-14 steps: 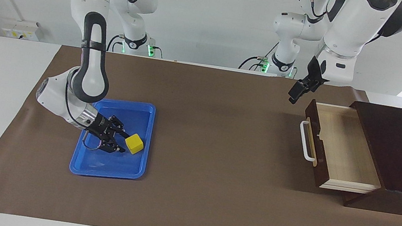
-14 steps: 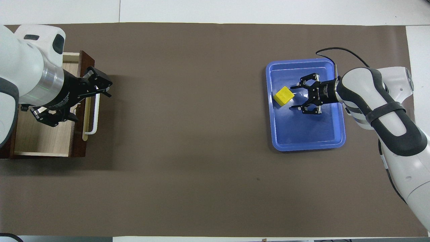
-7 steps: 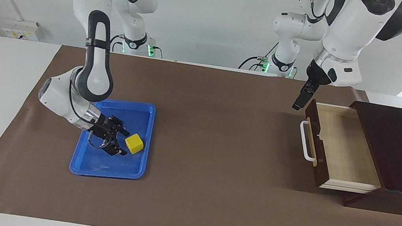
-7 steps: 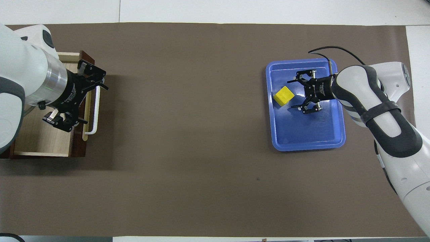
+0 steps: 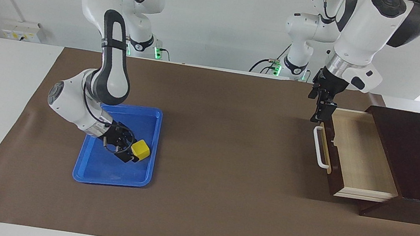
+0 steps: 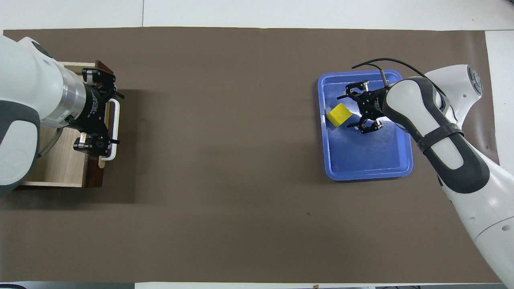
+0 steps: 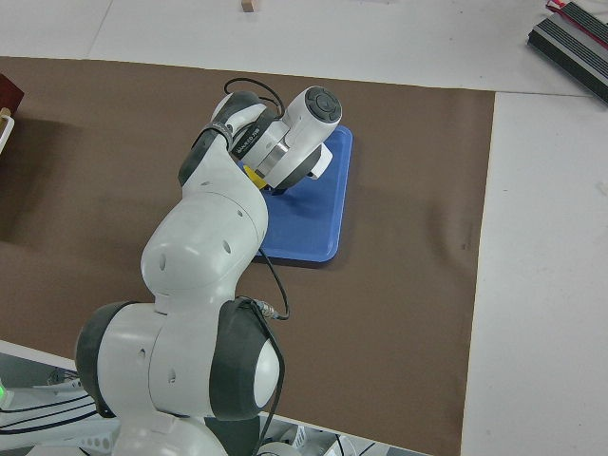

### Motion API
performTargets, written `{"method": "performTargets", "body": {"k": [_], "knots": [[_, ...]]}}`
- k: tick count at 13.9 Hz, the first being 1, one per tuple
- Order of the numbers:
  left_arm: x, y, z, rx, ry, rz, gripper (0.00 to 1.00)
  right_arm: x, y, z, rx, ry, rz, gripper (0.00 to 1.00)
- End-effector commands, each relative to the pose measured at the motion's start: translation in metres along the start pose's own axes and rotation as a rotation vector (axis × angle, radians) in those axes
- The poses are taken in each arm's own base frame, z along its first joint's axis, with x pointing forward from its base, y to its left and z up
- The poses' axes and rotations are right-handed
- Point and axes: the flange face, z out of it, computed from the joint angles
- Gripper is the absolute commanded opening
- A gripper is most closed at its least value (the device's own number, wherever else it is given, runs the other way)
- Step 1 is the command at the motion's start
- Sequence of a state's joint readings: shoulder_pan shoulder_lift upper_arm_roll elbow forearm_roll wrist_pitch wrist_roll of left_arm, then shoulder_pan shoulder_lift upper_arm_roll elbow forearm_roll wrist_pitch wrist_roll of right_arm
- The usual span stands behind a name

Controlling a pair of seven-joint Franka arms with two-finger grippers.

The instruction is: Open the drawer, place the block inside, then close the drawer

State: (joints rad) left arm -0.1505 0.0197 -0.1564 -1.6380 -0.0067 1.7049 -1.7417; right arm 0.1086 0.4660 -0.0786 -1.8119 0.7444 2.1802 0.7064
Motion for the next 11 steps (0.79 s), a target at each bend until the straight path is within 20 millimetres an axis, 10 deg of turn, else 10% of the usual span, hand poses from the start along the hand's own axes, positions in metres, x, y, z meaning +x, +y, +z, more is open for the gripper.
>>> {"method": "performTargets", "body": {"k": [1, 6, 11], "knots": [[0.0021, -0.0098, -0.0015, -0.016, -0.013, -0.028, 1.00, 0.0013, 0.0002, 0.0036, -0.010, 0.015, -0.037, 0.95], [0.0021, -0.0101, -0.0023, -0.018, -0.013, -0.020, 1.00, -0.0004, 0.0011, 0.0064, -0.040, 0.036, -0.097, 0.88], [0.0039, -0.0122, 0.0032, -0.010, -0.012, -0.040, 1.00, 0.0006, 0.0027, 0.0071, -0.042, 0.034, -0.095, 0.56]]}}
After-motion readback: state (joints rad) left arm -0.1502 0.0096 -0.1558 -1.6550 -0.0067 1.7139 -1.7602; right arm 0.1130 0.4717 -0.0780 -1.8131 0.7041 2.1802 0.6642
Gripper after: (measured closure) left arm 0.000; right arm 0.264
